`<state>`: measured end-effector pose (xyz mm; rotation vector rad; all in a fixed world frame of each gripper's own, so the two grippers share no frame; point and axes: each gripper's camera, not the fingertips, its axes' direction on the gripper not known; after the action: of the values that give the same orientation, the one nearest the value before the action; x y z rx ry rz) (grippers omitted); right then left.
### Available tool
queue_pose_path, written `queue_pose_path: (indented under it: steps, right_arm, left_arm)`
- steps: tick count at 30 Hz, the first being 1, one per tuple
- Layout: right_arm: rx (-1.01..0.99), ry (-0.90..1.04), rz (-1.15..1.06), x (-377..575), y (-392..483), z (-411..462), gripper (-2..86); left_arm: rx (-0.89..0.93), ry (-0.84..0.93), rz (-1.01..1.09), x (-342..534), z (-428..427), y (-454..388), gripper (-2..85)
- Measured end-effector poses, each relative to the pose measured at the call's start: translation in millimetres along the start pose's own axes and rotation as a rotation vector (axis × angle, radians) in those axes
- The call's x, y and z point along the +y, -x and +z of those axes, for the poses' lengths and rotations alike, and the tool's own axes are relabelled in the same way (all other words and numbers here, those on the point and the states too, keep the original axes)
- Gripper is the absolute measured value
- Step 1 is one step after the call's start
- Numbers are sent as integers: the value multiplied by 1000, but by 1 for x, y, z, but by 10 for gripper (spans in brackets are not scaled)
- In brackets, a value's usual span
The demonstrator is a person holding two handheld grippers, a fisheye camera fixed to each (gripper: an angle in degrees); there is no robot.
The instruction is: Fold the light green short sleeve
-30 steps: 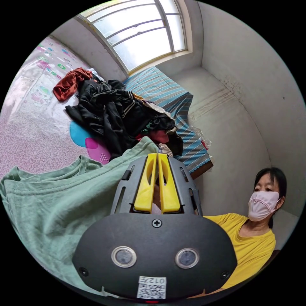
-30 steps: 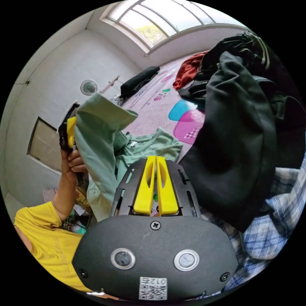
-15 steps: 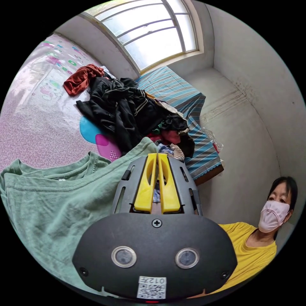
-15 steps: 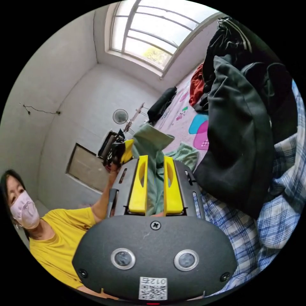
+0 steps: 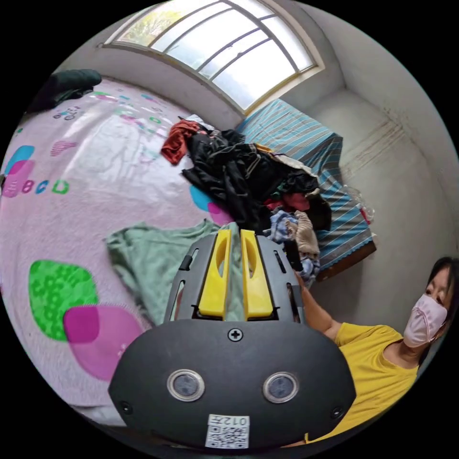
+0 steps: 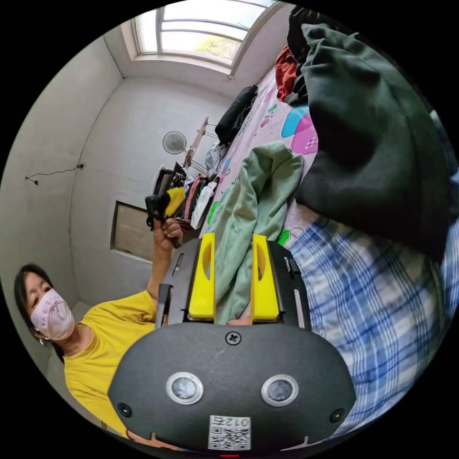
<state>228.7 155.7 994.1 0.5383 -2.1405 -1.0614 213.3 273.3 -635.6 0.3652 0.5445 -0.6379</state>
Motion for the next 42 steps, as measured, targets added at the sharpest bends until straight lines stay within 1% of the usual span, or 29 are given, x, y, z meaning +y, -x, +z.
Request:
queue_pose_path:
  steps: [3, 6, 9, 10, 11, 13, 20, 23, 26, 29, 31, 37, 40, 42]
  right_arm:
    - [26, -7, -30, 45, 19, -2, 82]
    - [141, 20, -76, 88, 45, 16, 62]
    - [230, 82, -164, 121, 76, 50, 48]
    - [303, 103, -207, 131, 90, 67, 43]
    - [379, 120, -254, 141, 103, 84, 40]
    - [465, 154, -305, 152, 117, 111, 38]
    - [702, 256, -446, 192, 153, 209, 59]
    - [789, 258, -483, 207, 161, 238, 58]
    - [886, 236, -534, 223, 175, 258, 55]
    - [932, 226, -580, 237, 185, 275, 50]
    - [929, 234, -587, 240, 186, 283, 47]
    - [917, 254, -556, 227, 177, 296, 30]
    - [936, 246, -548, 220, 177, 291, 12]
    - [921, 202, -527, 219, 182, 274, 7]
  left_arm:
    - [-88, 44, -33, 54, -30, 2, 19]
    - [-150, 94, -73, 106, -41, 0, 22]
    - [-157, 107, -110, 145, -44, -4, 25]
    - [-155, 107, -116, 156, -44, -6, 26]
    - [-158, 109, -116, 160, -44, -7, 27]
    - [-188, 135, -119, 170, -39, -11, 31]
    - [-276, 200, -51, 170, -22, -34, 36]
    - [-309, 222, -34, 168, -17, -41, 35]
    - [-353, 197, -22, 169, -24, -48, 34]
    - [-365, 189, -26, 172, -30, -49, 32]
    - [-346, 196, -31, 174, -31, -46, 29]
    - [-349, 221, -37, 174, -26, -38, 22]
    - [-373, 224, -9, 171, -25, -38, 11]
    - [-373, 224, 2, 169, -27, -37, 6]
